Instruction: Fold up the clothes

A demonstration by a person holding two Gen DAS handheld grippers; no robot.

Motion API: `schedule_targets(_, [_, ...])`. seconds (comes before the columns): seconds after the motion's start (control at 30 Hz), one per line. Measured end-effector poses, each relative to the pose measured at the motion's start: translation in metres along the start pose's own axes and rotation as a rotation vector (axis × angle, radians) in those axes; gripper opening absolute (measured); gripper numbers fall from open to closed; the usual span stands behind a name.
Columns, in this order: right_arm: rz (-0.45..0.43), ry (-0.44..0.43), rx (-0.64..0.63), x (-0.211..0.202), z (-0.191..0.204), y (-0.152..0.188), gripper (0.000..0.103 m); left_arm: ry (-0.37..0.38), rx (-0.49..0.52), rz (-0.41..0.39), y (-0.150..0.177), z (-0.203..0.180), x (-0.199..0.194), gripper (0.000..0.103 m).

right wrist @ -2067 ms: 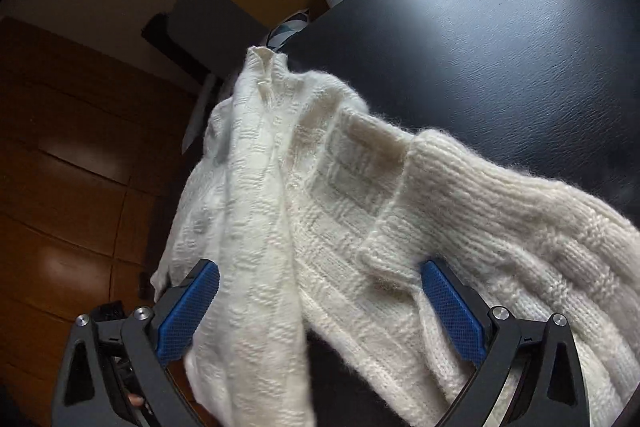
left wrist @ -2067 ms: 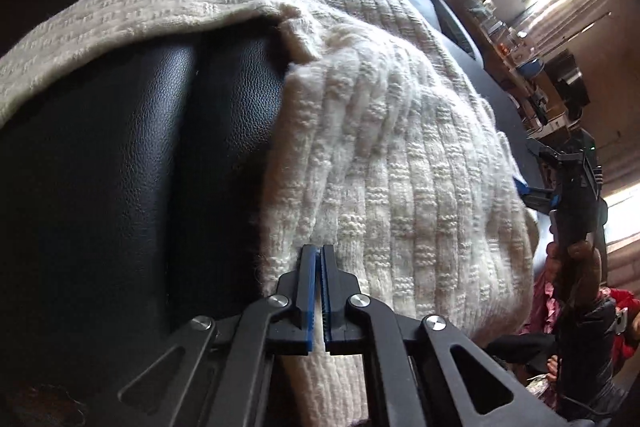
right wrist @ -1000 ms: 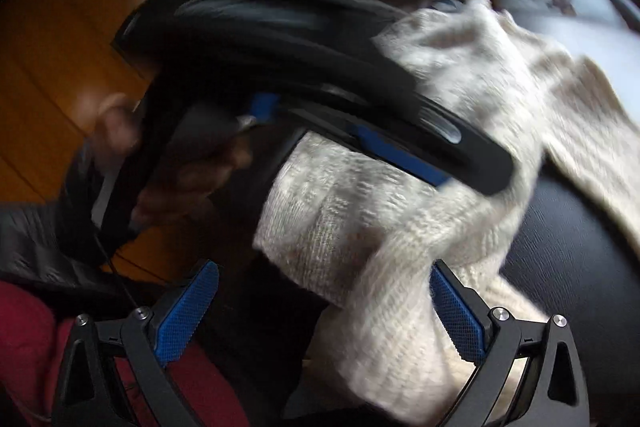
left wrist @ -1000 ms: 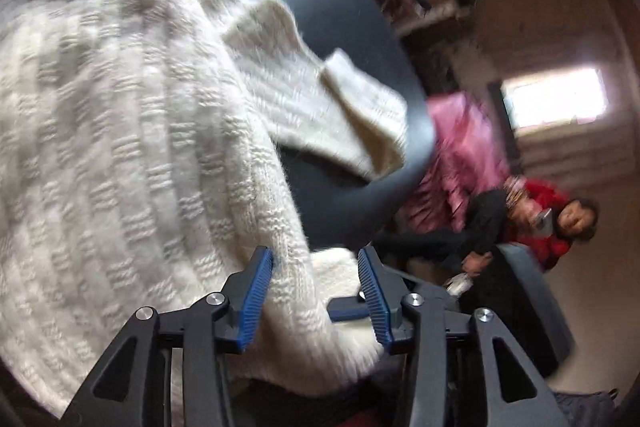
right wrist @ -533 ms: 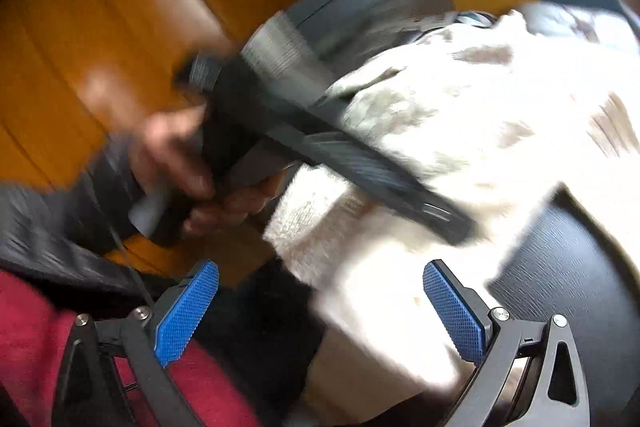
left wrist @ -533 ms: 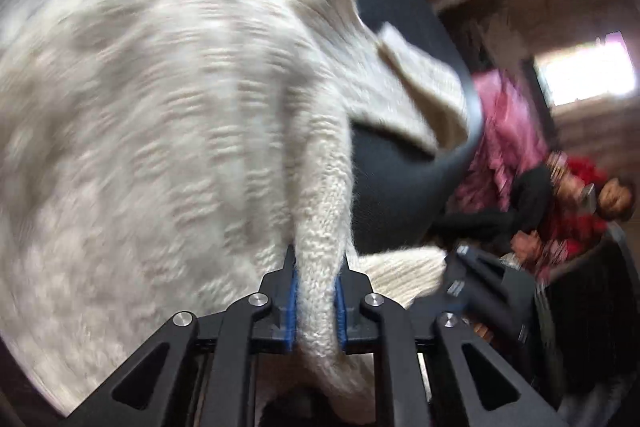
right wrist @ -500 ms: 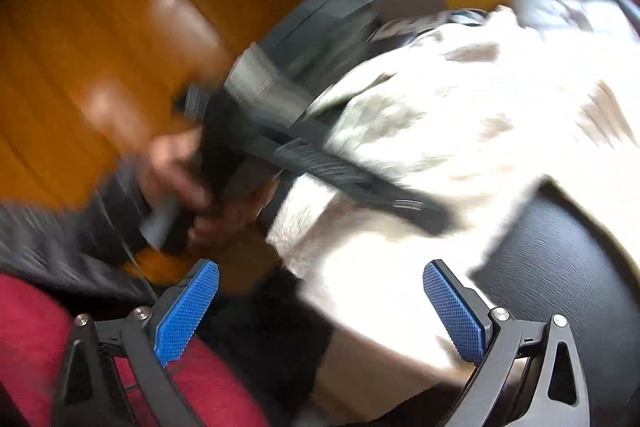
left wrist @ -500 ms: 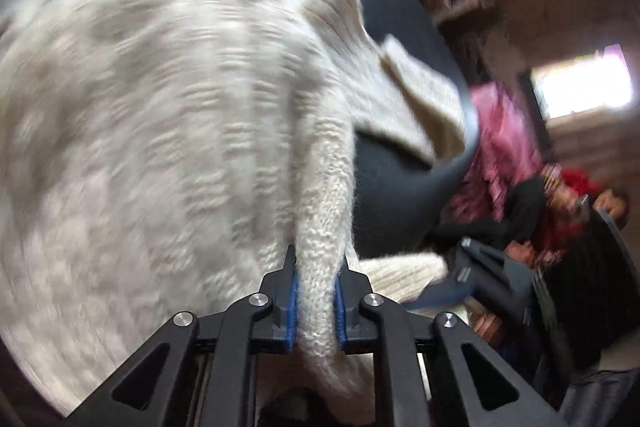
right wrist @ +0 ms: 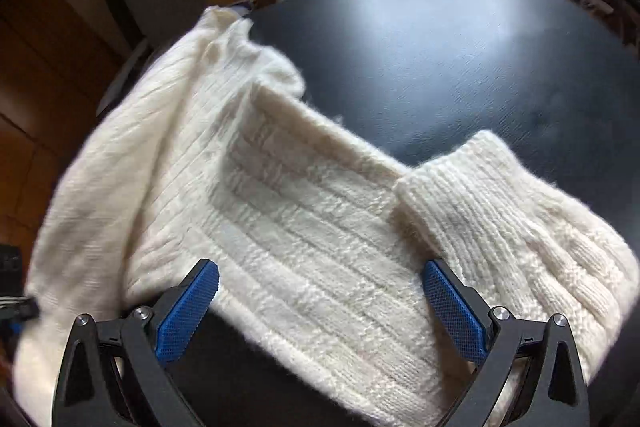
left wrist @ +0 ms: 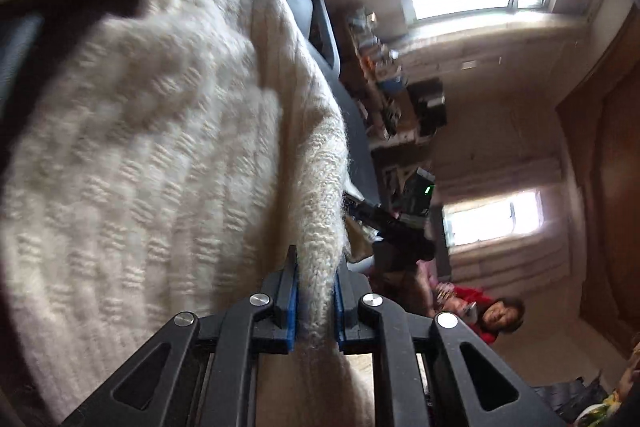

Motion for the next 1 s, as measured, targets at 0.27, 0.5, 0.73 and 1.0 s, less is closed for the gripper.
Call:
schedule_targets(0.27, [-0.115, 0.023, 0.129, -0.051, -0.057, -0.017, 0.103, -0.028, -0.049, -0.008, -0.002, 0.023, -0.023, 0.013])
schedule_targets(0.5, [-0.005, -0.505, 0.203, -0.055, 0.033, 0.031, 0.103, -0.027, -0.053, 0.047, 0.005, 0.021, 0.002, 0.013])
schedule_targets(0.73, [-0.022, -0.416, 0.153, 0.004, 0.086, 0.021, 0.103, -0.037, -0.049, 0.065, 0.007, 0.020, 0.010, 0.013])
schedule_targets(1.0, [-0.031, -0.233, 0.091, 0.021, 0.066, 0.013, 0.069, -0.064, -0.042, 0.079, 0.012, 0.023, 0.020, 0.015])
Point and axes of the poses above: each gripper's, at about its wrist camera, not at the fingertips, and x roughly the way its jaws point, z to its left, y to its underside, the point moved 10 cm from there along x, roughly the way its jaws point, and after that the axes turned 5 degrees about z, right-handed, at the moved point
